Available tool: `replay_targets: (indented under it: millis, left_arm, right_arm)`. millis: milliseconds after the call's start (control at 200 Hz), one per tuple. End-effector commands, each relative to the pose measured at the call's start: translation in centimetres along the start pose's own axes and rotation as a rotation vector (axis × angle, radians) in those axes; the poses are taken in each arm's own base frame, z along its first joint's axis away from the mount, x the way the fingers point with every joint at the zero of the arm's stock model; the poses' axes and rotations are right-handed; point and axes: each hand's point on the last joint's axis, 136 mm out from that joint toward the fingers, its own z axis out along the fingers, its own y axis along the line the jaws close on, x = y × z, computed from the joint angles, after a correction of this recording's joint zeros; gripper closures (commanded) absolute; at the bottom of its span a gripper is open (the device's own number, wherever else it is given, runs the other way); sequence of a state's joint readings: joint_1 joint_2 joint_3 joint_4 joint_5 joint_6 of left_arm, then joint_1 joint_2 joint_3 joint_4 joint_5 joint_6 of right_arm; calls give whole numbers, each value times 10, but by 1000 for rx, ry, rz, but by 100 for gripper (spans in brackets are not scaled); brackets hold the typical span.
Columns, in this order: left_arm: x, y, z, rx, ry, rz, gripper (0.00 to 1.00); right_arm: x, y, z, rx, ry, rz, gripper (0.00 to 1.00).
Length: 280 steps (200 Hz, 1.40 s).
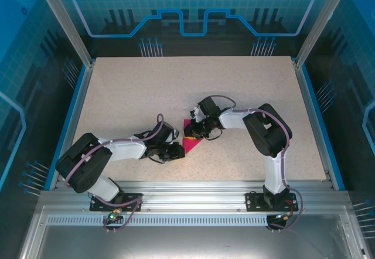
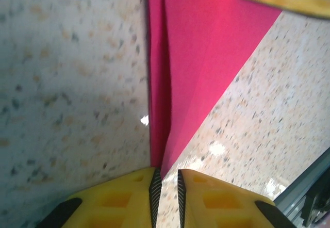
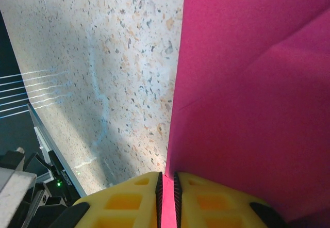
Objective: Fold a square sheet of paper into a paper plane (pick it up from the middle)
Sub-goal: Fourth fold the wing at the center of the table.
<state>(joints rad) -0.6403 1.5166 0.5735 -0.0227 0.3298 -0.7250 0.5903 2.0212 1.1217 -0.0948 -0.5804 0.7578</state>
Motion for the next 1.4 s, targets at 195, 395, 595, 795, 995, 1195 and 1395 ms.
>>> replay_targets:
  millis: [195, 395, 595, 795, 995, 1195, 1395]
  left_arm:
    - [33, 11, -31, -93, 90, 1, 76]
    - [-17, -37, -54, 77, -121, 54, 73]
    - [-42, -59, -42, 155, -180, 108, 72]
    - [-48, -60, -19, 166, -175, 142, 73]
    - [-49, -43, 6, 129, -156, 126, 76]
    - [-32, 0, 23, -4, -108, 27, 84]
    - [6, 56, 35, -122, -50, -78, 90]
  right_arm:
    - [19, -46, 18, 150, 54, 65, 83]
    - [18, -44, 19, 142, 53, 66, 83]
    - [16, -42, 18, 136, 48, 63, 83]
    - [17, -43, 18, 136, 47, 66, 82]
    - [17, -42, 18, 131, 48, 63, 82]
    - [15, -38, 17, 119, 44, 57, 82]
    - [2, -22, 7, 78, 13, 14, 81]
